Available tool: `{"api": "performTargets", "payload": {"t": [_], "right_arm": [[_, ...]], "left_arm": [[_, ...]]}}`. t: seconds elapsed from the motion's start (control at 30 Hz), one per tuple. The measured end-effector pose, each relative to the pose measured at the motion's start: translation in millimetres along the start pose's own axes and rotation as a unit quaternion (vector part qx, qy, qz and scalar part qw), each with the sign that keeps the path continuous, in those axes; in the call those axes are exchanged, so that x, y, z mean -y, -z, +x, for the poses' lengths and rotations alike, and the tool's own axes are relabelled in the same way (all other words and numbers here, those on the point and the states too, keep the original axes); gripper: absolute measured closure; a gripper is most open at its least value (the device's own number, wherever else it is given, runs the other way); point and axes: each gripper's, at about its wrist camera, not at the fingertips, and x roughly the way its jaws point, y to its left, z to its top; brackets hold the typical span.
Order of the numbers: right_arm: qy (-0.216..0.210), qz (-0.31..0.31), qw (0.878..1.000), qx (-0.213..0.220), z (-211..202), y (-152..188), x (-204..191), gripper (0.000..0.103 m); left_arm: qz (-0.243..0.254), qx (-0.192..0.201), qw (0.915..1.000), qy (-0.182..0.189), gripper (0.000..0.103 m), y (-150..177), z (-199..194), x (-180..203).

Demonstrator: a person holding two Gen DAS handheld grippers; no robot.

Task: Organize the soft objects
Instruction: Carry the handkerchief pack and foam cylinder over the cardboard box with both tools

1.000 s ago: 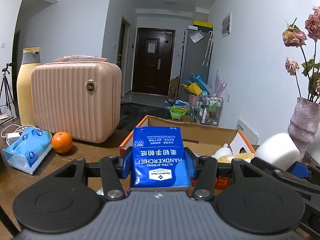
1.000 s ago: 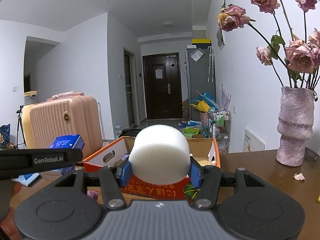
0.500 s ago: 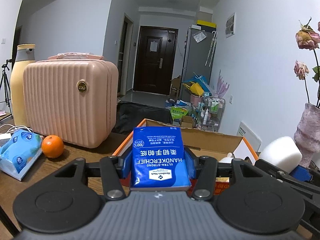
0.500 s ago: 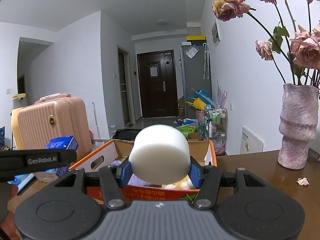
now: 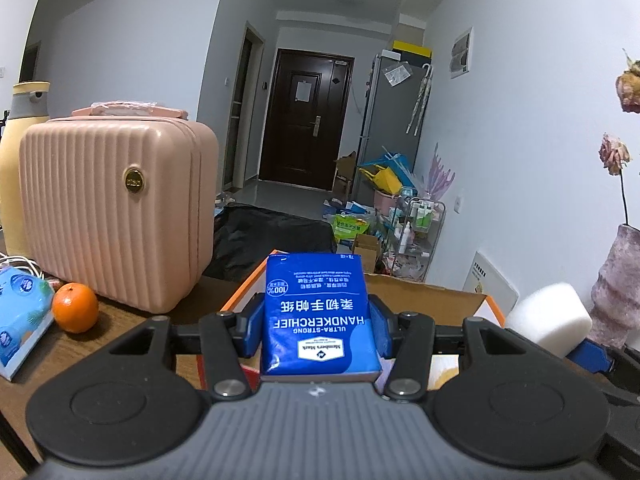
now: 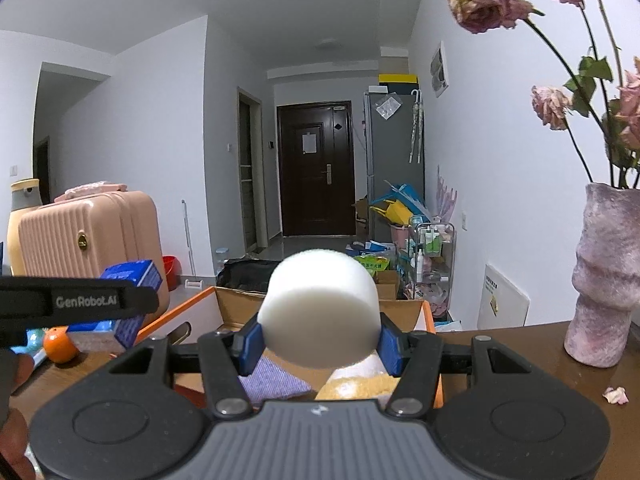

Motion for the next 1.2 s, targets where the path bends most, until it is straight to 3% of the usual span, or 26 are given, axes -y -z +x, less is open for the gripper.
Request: {"api": "performTargets", "payload": {"t": [0.9,1.2], "right_arm": [[0.014,-0.042,0.998,-0.052,68.5,0.5,-4.6,0.047],[0.02,-0.039,0.997,-0.07,85.4,8.1,-7.5,0.047]], "left_arm": [[0.002,-0.019,0.9996,-0.023,0.05,-9.8,71.7,4.1],[0.023,-0.012,0.998,-0.058,0.05,1.8,92.7,19.3]]}}
